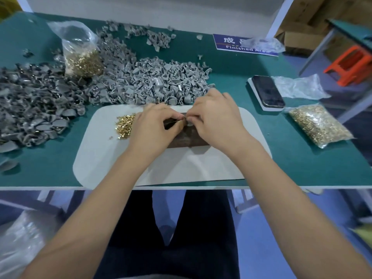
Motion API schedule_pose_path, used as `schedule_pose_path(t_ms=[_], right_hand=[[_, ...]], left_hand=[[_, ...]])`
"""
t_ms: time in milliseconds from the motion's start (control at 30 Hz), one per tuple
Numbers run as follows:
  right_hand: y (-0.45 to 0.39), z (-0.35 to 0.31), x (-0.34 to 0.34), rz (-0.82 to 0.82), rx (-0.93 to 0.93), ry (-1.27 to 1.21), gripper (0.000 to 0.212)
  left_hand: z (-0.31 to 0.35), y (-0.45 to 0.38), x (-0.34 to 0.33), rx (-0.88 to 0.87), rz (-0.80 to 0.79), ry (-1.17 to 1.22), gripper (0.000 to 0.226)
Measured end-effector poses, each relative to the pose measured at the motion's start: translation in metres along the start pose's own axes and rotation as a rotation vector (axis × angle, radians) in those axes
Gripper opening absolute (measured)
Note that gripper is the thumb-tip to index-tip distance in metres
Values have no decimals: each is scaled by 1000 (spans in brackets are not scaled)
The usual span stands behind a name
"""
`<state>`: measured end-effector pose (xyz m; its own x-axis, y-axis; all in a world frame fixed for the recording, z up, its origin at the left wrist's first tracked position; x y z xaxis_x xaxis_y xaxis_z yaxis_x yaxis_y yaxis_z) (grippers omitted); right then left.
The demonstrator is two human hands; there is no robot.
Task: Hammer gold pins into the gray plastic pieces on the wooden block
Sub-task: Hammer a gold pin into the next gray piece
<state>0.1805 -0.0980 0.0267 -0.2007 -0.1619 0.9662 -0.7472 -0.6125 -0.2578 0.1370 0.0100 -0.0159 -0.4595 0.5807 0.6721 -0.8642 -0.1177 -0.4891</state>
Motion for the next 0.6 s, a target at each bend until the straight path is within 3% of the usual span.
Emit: schedule_pose_path(t_ms=[167, 433, 600], right_hand=[[-8, -16, 0, -18, 121, 110, 20], [10, 32, -21, 34, -184, -452, 11], [9, 35, -25, 35, -213, -405, 11]], left_hand=[[-3, 0, 0, 6, 5, 27, 15], [-4, 3, 0, 11, 50, 43, 8], [-5, 4, -4, 22, 33, 59, 7]])
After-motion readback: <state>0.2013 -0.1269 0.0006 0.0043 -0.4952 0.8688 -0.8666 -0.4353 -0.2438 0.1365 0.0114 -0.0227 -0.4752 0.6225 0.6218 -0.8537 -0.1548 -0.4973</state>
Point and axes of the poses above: each hand's wrist, its own y-axis away from the middle knuckle, its own x-axis out of the back of the hand, z = x × y, the point moved 10 cm from there along -y, towards the middle knuckle, and after that the axes turned 8 degrees about -x, right-handed, at the moved point
